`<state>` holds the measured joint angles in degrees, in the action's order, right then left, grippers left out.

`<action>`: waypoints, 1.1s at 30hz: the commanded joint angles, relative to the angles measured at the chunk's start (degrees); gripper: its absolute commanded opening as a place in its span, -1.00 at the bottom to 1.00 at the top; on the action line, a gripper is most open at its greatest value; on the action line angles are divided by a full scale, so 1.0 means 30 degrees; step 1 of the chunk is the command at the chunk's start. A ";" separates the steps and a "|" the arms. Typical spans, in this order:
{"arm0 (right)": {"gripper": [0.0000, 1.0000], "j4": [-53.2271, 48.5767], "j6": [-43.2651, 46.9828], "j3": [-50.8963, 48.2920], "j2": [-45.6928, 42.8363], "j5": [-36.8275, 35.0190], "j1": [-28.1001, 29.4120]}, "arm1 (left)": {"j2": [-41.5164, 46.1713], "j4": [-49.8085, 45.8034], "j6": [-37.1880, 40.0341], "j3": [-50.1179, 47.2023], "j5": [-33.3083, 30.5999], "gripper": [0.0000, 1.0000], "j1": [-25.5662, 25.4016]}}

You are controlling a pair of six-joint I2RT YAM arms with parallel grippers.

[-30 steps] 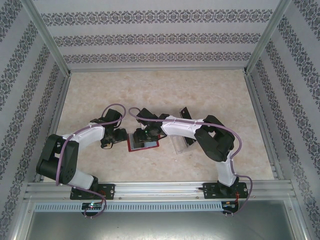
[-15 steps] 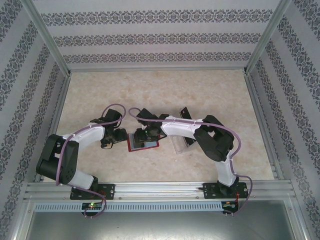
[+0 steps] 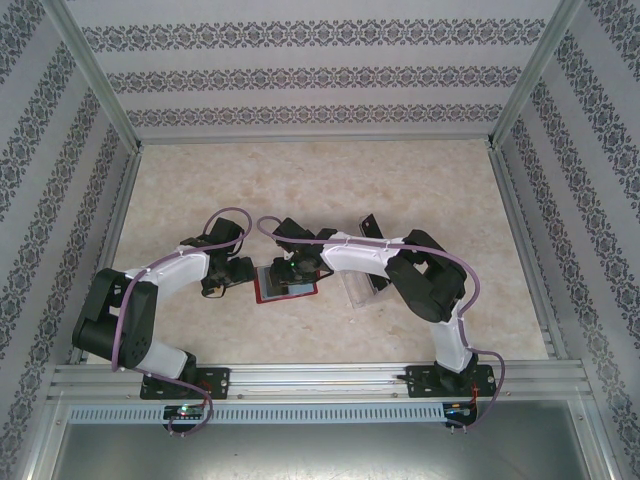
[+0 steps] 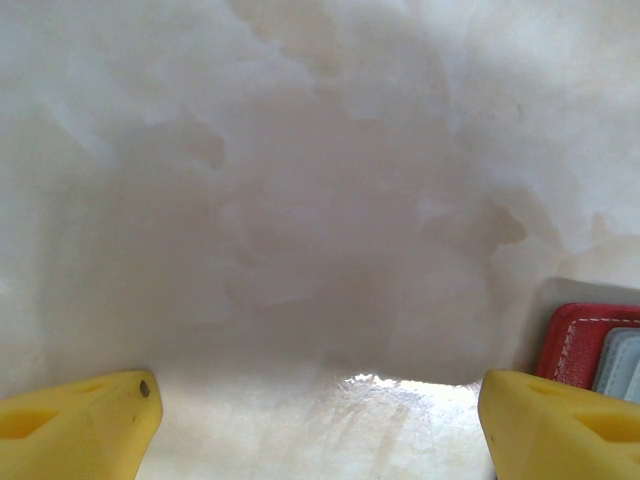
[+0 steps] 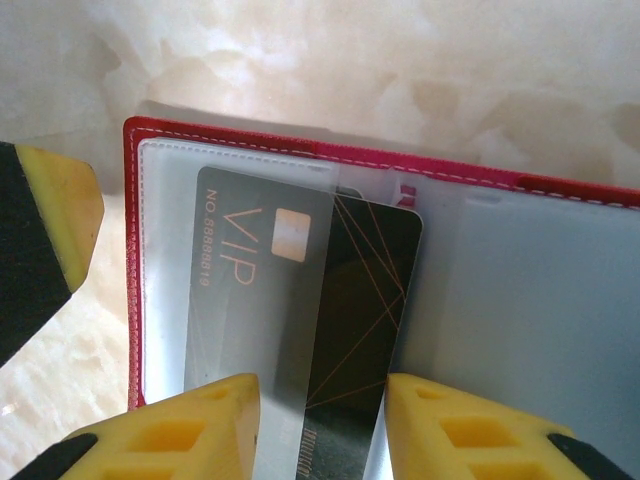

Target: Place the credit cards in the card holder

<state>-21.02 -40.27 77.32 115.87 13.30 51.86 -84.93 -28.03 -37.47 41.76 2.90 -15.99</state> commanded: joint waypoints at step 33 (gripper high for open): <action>-0.16 -0.0584 0.0108 0.0141 -0.0855 0.0452 0.0122 | -0.1087 0.1620 0.0089 -0.0864 0.1791 0.67 0.0060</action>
<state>-22.02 -40.07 78.98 116.71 15.44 52.36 -85.01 -27.79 -37.47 41.50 2.57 -16.01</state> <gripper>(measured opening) 0.406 0.834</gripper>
